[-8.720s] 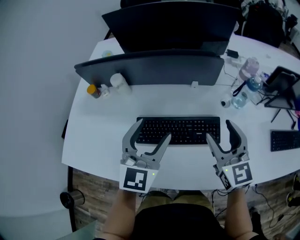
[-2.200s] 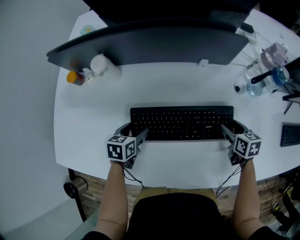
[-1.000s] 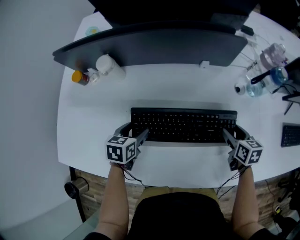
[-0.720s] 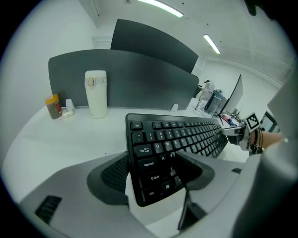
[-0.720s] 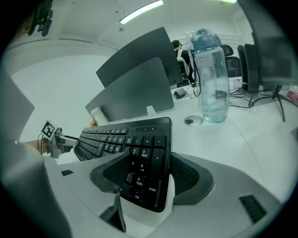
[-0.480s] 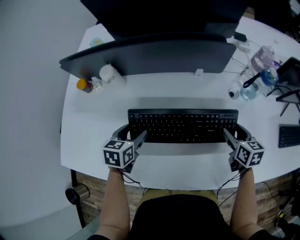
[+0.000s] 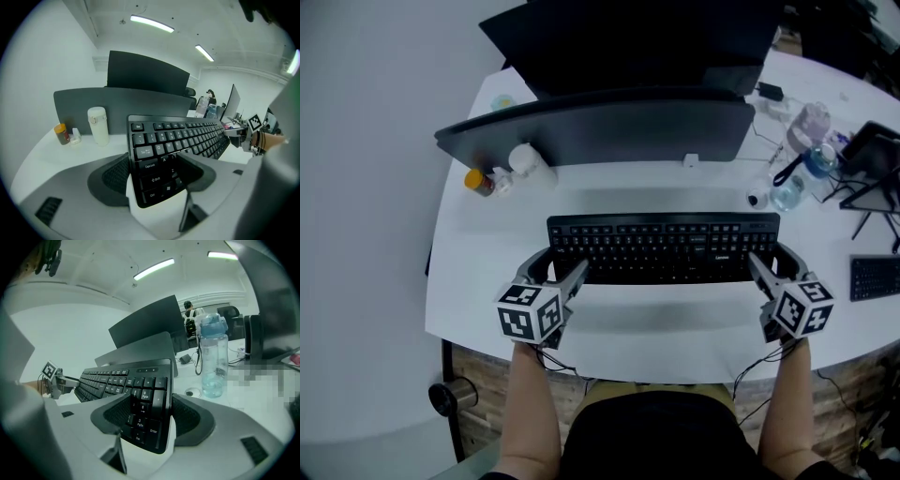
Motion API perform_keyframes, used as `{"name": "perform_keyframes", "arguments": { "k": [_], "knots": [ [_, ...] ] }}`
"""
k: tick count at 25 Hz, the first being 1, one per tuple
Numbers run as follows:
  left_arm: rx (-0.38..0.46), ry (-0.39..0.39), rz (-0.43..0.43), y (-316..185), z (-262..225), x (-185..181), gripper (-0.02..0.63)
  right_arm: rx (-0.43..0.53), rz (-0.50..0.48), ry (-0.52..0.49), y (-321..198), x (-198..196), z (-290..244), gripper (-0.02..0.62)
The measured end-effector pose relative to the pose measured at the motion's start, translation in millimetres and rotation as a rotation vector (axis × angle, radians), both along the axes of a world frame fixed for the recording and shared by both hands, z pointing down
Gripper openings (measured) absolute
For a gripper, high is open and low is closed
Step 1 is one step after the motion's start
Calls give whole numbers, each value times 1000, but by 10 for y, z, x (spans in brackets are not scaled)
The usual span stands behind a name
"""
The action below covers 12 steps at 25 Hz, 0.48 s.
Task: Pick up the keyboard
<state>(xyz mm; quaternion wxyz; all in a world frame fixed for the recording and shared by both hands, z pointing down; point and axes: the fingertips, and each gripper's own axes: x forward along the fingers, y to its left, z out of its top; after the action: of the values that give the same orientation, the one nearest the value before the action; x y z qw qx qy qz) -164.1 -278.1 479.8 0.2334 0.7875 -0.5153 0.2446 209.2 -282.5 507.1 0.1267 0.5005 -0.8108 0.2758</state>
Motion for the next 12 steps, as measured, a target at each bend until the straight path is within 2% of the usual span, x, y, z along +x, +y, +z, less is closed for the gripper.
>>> {"name": "perform_keyframes", "arguments": {
  "k": [12],
  "knots": [
    [154,-4,-35,139,-676,101,314,163,-18,12,40,110,-713,287]
  ]
}}
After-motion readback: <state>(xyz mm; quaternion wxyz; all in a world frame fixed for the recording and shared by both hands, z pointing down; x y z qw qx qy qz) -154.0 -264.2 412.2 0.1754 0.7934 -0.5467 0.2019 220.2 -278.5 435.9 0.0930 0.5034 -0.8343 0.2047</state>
